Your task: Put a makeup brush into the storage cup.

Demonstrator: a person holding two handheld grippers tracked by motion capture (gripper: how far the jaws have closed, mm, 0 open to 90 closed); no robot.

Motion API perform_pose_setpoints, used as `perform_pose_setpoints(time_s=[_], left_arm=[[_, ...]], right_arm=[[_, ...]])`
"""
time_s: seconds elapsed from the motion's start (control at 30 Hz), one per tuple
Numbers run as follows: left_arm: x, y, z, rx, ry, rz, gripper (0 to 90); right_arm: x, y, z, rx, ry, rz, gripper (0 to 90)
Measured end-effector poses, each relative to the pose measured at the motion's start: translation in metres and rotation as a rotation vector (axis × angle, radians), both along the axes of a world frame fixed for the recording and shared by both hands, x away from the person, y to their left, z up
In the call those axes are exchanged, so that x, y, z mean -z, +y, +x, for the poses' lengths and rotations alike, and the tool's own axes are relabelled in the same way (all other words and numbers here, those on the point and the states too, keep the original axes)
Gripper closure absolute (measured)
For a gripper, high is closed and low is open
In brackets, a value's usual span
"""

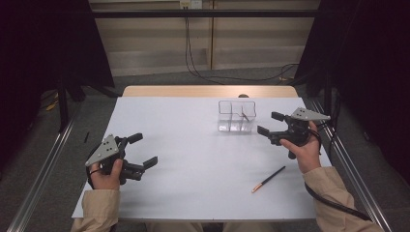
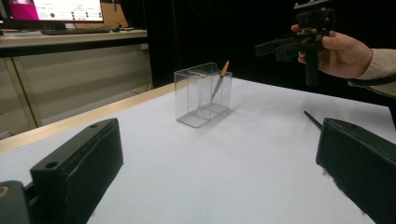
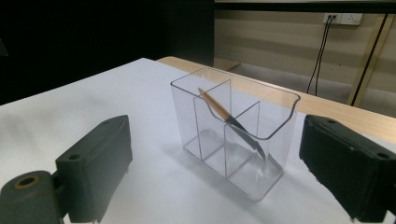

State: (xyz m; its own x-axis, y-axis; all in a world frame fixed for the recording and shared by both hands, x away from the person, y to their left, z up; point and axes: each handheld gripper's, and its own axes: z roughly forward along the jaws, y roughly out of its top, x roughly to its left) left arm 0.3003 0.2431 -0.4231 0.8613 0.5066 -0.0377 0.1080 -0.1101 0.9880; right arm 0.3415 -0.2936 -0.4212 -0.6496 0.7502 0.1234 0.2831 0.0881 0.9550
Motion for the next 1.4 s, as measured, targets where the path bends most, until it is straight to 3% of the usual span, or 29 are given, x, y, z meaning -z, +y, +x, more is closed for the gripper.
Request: perform_pose_setpoints(time_s=[0.9, 1.4], left_arm=[[-0.001, -0.004, 0.002, 0.005, -0.002, -0.007, 0.5], [-0.001, -0.005, 0.002, 0.010, -0.003, -0.003, 0.5]], right_arm=[[0.005, -0.016, -0.033, 0.004, 0.002, 0.016, 8.4], [0.010, -0.023, -0.049, 0.017, 0.012, 0.001, 8.3]])
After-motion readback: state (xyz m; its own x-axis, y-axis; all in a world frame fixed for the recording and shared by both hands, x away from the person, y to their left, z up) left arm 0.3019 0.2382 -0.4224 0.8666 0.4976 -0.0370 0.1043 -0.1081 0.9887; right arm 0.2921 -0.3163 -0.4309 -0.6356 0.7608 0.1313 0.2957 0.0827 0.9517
